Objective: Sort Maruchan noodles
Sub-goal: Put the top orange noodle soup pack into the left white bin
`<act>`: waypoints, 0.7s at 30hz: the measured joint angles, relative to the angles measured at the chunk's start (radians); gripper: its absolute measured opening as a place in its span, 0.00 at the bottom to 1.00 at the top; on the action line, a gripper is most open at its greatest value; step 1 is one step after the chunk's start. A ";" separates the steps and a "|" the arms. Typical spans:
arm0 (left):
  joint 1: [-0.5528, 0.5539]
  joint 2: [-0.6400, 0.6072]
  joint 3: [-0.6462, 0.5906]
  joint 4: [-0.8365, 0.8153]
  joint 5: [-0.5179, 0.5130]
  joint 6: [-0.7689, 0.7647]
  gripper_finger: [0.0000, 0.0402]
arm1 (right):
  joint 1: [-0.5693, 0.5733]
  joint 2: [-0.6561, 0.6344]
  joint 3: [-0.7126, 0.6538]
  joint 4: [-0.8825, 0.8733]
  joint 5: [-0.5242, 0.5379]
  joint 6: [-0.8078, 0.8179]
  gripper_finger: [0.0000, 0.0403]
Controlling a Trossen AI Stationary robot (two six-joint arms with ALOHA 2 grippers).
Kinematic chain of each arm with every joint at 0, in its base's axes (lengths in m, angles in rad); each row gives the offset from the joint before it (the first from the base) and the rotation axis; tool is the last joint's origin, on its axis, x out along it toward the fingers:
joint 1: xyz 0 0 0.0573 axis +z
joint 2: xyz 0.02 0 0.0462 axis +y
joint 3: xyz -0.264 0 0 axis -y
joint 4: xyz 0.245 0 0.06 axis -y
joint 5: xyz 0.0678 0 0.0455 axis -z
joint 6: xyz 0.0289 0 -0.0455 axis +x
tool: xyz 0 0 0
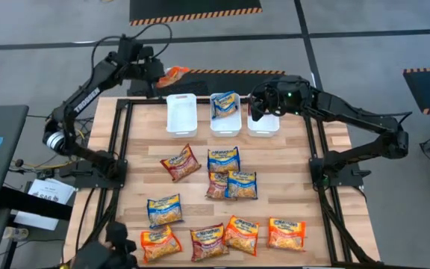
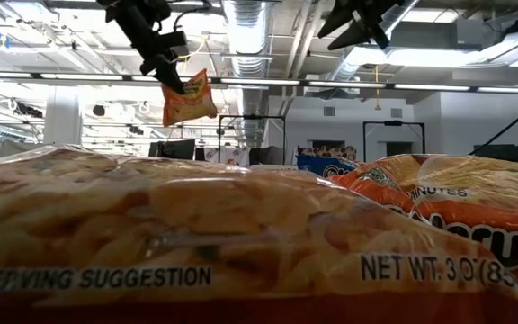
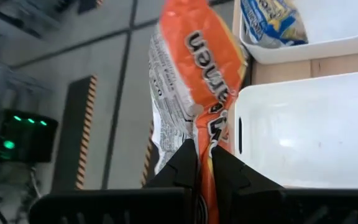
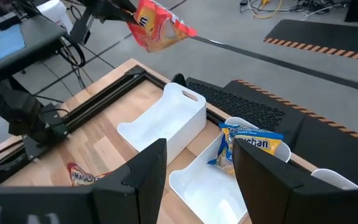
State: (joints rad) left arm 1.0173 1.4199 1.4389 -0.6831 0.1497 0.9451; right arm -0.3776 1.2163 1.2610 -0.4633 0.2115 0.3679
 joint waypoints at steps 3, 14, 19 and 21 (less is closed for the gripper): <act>0.008 0.070 0.092 -0.101 0.000 -0.007 0.01 | -0.003 0.000 0.000 0.000 0.002 0.001 0.51; 0.004 0.243 0.163 -0.253 0.056 0.000 0.01 | -0.005 0.000 0.000 -0.001 0.003 0.024 0.51; -0.012 0.303 0.163 -0.256 0.057 -0.018 0.01 | -0.005 0.000 0.000 -0.003 0.003 0.025 0.51; -0.028 0.325 0.162 -0.267 0.042 0.000 0.01 | -0.005 0.000 0.000 -0.004 0.002 0.025 0.51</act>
State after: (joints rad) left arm 0.9891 1.7447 1.6013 -0.9502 0.1922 0.9454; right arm -0.3824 1.2163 1.2610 -0.4678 0.2138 0.3934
